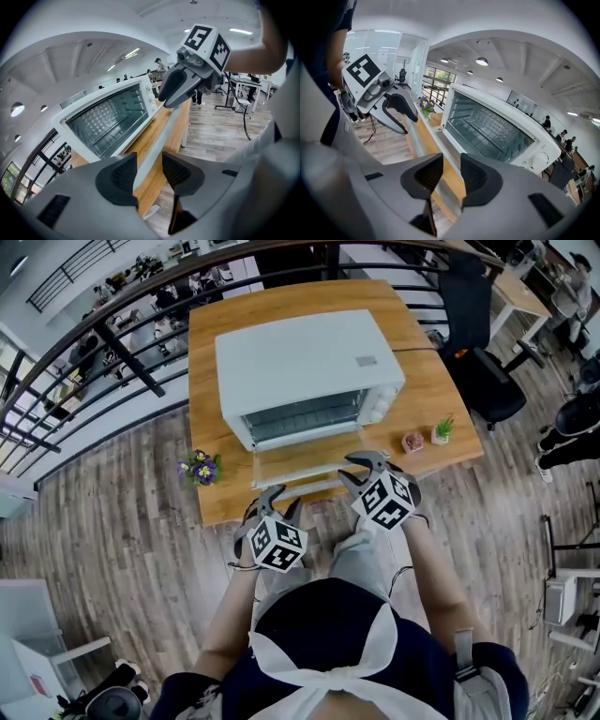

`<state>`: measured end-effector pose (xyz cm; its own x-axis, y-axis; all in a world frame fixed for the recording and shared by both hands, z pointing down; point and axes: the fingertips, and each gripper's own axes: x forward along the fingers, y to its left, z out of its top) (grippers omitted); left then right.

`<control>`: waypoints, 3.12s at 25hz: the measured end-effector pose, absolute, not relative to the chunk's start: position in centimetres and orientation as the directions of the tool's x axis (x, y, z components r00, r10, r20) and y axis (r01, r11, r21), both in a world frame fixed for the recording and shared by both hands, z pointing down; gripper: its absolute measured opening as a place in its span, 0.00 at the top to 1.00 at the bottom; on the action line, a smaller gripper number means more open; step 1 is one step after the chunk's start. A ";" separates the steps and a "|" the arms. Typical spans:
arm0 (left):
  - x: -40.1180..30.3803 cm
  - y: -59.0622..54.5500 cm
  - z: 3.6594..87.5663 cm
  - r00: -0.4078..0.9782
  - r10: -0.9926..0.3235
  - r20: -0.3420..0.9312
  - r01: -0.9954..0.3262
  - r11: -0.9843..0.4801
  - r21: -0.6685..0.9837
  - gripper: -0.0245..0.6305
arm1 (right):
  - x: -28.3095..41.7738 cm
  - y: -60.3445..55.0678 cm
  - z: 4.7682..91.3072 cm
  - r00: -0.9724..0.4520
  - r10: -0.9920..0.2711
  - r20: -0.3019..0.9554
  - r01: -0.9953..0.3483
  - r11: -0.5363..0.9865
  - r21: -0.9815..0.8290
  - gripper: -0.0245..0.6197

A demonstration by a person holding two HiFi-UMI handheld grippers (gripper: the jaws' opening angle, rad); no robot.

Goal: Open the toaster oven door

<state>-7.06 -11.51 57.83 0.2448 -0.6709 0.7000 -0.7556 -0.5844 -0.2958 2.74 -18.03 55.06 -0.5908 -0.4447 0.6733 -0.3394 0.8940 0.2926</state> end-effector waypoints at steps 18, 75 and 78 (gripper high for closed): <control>-11.0 -10.0 51.6 0.283 -0.757 0.589 -0.888 -0.439 -0.138 0.85 | 3.2 -18.1 55.1 -0.574 -0.463 0.675 -0.374 0.882 0.287 0.76; -11.5 -12.3 51.7 0.344 -0.750 0.565 -0.884 -0.461 -0.073 0.90 | 4.2 -13.2 64.1 -0.425 -0.399 0.812 -0.329 0.904 0.272 0.74; -11.4 -12.5 51.7 0.349 -0.748 0.565 -0.882 -0.465 -0.071 0.91 | 4.2 -13.1 64.5 -0.417 -0.391 0.820 -0.325 0.907 0.268 0.74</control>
<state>-11.43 -12.48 51.69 0.3490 -0.7478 0.5648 -0.8823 -0.4654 -0.0709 4.22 -13.06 64.51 -0.4175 -0.3915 0.8200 -0.3249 0.9071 0.2676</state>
